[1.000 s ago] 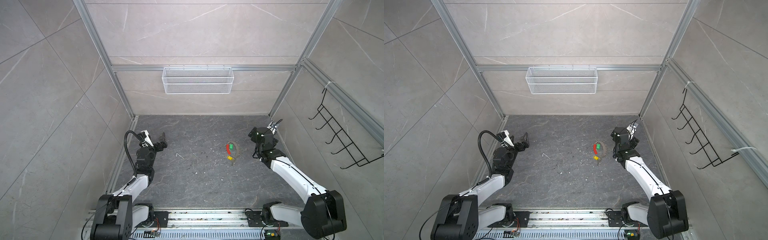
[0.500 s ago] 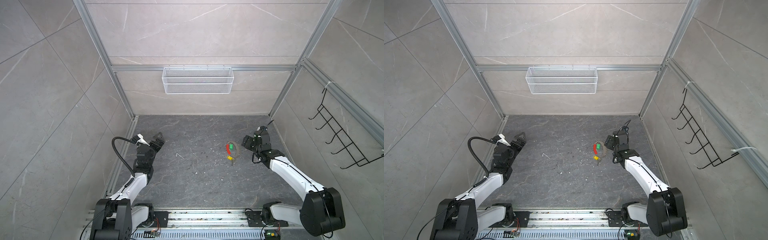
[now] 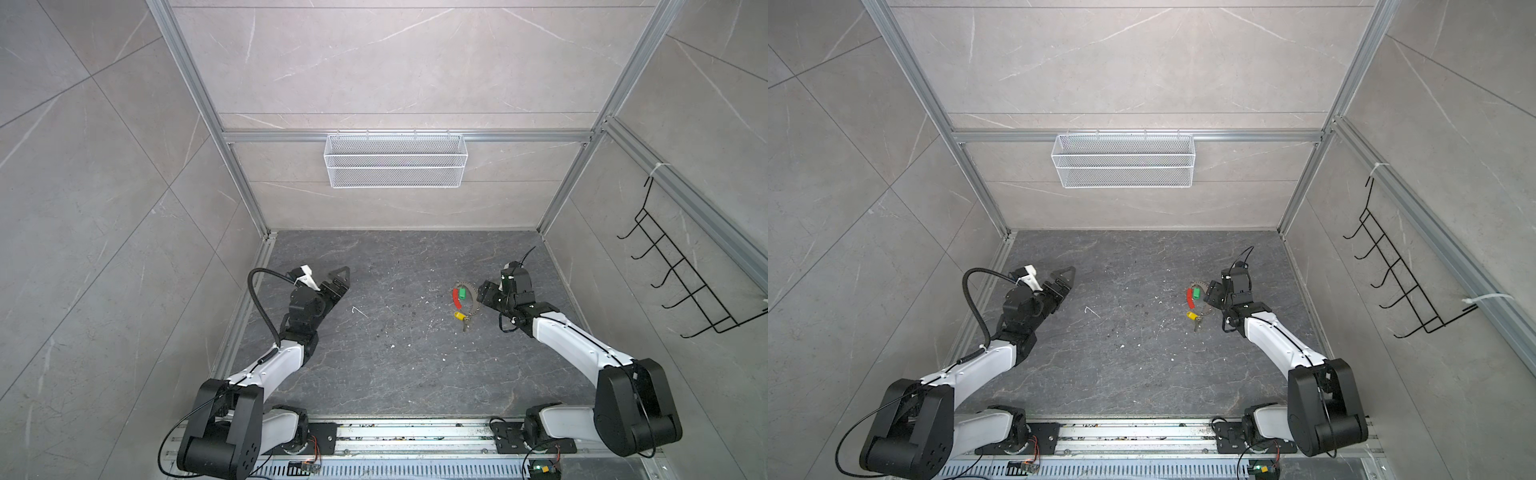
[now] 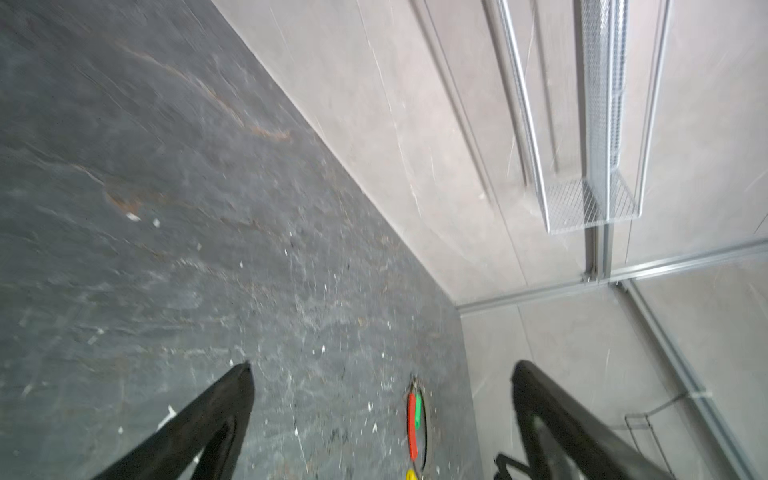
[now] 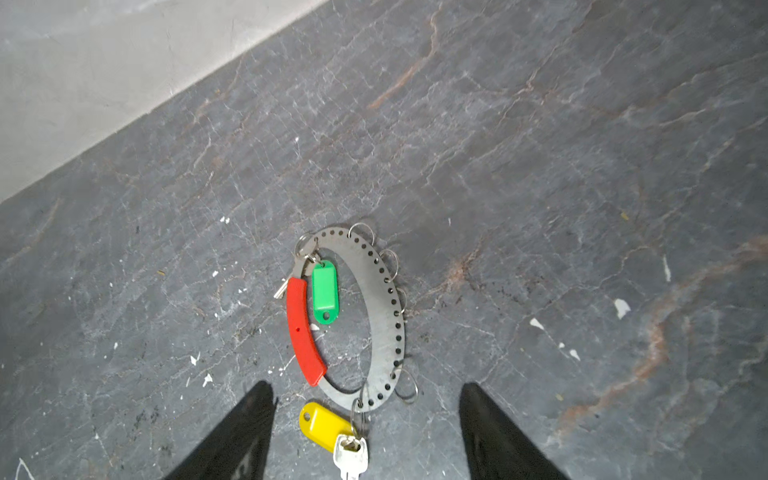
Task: Remove the keys from the keyring
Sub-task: 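Move the right gripper over the metal keyring disc while the left arm rises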
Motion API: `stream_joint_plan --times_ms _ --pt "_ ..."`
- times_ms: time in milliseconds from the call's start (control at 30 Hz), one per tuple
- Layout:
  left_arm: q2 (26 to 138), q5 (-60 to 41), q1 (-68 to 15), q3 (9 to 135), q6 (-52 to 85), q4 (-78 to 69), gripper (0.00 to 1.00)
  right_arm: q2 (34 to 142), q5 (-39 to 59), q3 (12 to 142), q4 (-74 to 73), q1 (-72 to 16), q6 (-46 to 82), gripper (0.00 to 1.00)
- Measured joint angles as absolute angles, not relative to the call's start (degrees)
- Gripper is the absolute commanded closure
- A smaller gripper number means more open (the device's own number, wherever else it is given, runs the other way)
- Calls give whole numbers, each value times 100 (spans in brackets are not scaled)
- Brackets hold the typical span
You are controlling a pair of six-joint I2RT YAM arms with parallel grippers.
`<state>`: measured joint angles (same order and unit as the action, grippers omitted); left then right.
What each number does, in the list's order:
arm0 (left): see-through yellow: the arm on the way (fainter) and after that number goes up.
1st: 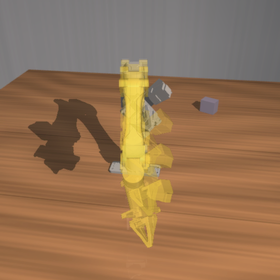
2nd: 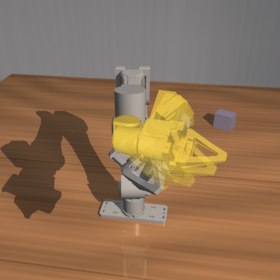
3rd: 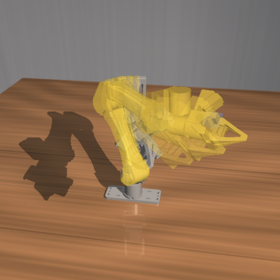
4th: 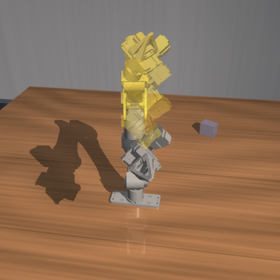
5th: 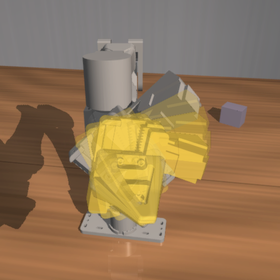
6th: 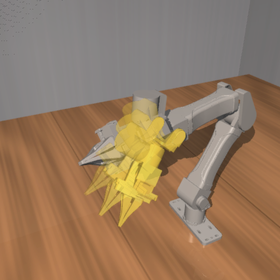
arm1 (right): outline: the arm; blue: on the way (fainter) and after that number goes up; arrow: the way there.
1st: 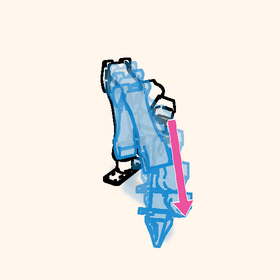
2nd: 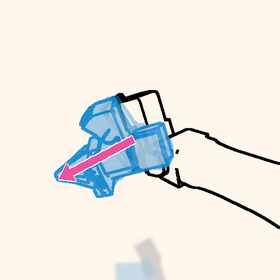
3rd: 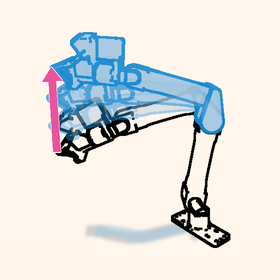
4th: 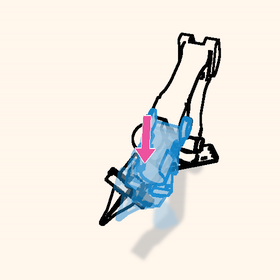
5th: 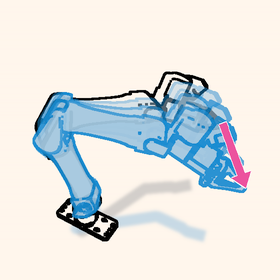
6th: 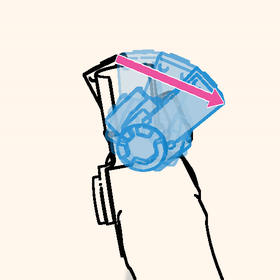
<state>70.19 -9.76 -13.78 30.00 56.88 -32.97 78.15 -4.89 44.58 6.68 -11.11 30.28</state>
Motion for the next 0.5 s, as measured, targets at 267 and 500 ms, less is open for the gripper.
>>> stream_joint_plan --times_ms 267,500 --pt "6746 -1173 -1916 3312 5164 -2606 34 8237 8 4456 666 -1192 2912 48" --pt "6799 -1258 -2156 3312 4906 -2300 33 8768 69 4536 775 -1461 2722 59"
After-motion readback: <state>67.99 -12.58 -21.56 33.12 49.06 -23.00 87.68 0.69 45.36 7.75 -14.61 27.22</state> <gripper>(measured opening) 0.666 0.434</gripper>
